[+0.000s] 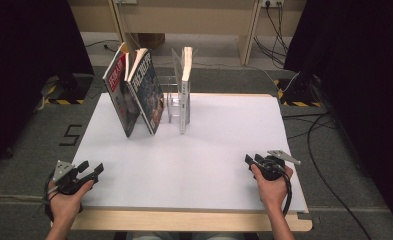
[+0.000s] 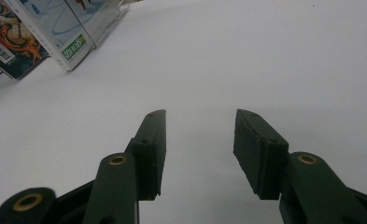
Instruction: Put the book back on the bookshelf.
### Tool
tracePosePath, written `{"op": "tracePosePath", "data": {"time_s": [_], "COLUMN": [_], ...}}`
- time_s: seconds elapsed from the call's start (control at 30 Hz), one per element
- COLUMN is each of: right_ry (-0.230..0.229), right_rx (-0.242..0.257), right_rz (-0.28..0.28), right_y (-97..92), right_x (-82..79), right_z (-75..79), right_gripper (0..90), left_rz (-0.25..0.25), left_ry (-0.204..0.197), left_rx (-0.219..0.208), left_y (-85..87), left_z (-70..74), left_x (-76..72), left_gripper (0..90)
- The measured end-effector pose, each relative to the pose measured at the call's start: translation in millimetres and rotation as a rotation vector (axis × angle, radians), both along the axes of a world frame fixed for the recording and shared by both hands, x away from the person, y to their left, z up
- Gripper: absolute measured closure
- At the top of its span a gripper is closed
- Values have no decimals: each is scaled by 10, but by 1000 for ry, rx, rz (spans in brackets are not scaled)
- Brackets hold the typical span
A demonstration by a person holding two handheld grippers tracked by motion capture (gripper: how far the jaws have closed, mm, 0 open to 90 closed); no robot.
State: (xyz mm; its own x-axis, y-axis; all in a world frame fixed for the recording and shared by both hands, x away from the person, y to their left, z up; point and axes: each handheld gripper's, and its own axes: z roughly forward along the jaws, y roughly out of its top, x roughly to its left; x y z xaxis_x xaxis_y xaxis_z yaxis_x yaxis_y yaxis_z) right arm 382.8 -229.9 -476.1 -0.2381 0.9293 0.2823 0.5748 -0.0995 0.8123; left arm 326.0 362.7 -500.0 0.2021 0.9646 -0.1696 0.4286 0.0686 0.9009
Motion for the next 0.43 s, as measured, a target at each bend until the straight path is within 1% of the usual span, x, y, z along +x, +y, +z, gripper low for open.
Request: {"op": "tracePosePath", "data": {"time_s": [0.07,0.13,0.2,0.43], "right_ry": [-2,2,-6,-3], "right_rx": [-9,-6,-11,-8], "right_rz": [-2,-3,0,12], "right_y": [3,16,21,45], "right_x": [-7,-13,-15,-40], "right_z": [1,4,6,2], "right_gripper": [551,549,548,542], "left_rz": [-8,-8,-9,-11], "left_ry": [9,14,13,19], "left_rx": [-1,-1,4,8], "left_y": [-7,-4,-8,-16], "left_z": [-24,-40,-44,-60], "left_x": [-2,3,5,4], "left_gripper": [359,359,359,359]}}
